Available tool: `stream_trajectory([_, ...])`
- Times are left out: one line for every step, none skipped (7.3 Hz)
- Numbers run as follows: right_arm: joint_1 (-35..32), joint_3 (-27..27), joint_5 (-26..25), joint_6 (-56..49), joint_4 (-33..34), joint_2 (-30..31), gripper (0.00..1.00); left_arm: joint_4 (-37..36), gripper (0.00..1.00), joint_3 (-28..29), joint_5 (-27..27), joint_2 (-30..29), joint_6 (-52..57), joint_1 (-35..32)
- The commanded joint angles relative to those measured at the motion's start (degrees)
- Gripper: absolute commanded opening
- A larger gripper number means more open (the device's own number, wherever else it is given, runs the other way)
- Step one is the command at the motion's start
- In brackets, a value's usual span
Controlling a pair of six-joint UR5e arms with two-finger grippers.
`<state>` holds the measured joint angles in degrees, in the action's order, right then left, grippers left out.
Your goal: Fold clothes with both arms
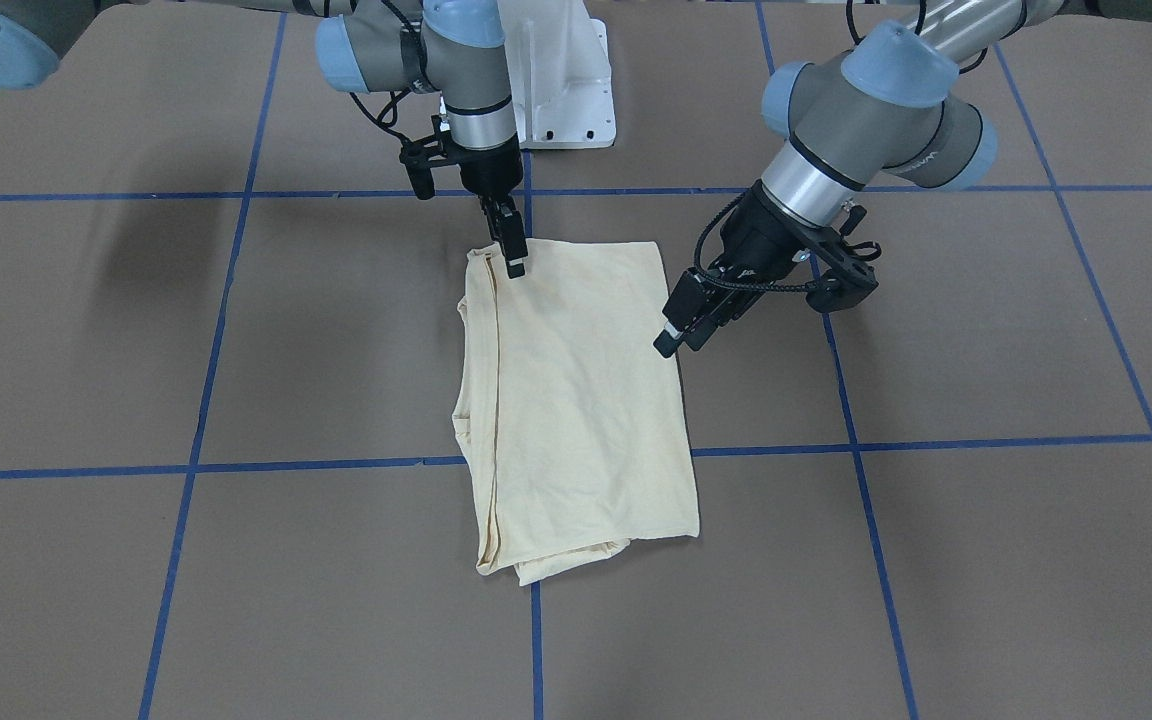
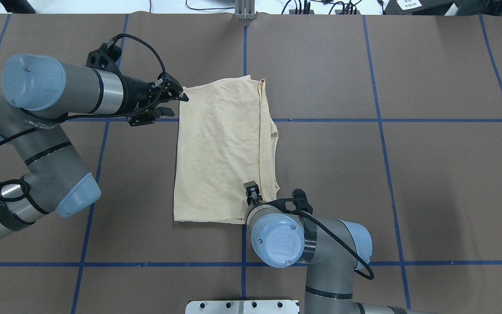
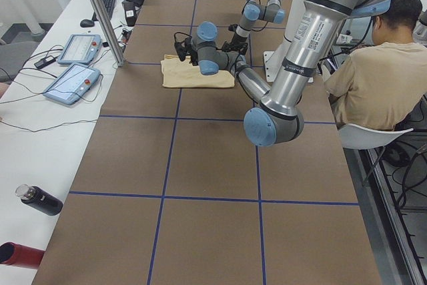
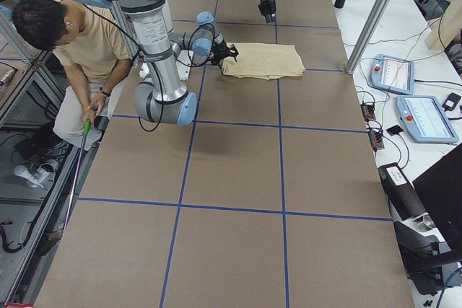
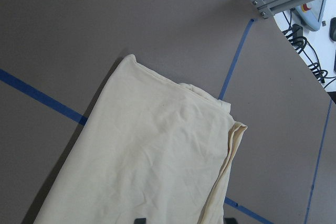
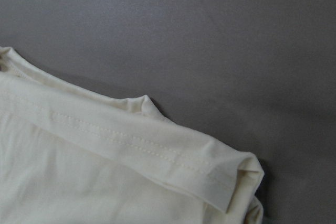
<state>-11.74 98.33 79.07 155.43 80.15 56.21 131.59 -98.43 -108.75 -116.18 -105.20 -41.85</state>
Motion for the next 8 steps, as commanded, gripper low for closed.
stream_trajectory([0.05, -0.33, 0.03, 0.22, 0.09, -0.39, 0.75, -0.02, 0.58, -0.79, 0.03, 0.07, -0.18, 0.19])
stream_trajectory([0.05, -0.42, 0.03, 1.44, 0.09, -0.22, 0.21, -0.02, 0.58, -0.97, 0.03, 0.16, -0.18, 0.19])
stream_trajectory([0.31, -0.33, 0.03, 1.63, -0.08, -0.22, 0.00, -0.11, 0.58, -1.06, 0.03, 0.08, -0.26, 0.19])
stream_trajectory([0.31, -0.33, 0.12, 1.63, -0.08, -0.22, 0.00, -1.85, 0.58, -2.02, 0.03, 0.08, -0.18, 0.19])
stream_trajectory([0.31, -0.07, 0.29, 1.46, -0.08, -0.13, 0.00, -2.47, 0.58, -2.38, 0.03, 0.16, -0.18, 0.27])
stream_trajectory([0.31, 0.11, 0.29, 1.46, 0.01, 0.04, 0.00, -2.39, 0.58, -2.82, 0.47, 2.77, -0.18, 1.06])
stream_trajectory([0.31, 0.46, 0.38, 1.46, 0.18, 0.48, 0.00, -2.39, 0.58, -6.48, 1.60, 5.24, -0.26, 2.37])
stream_trajectory([0.31, 0.64, 0.38, 1.46, 0.36, 0.57, 0.00, -2.13, 0.58, -8.25, 4.57, 8.39, -3.92, 6.12])
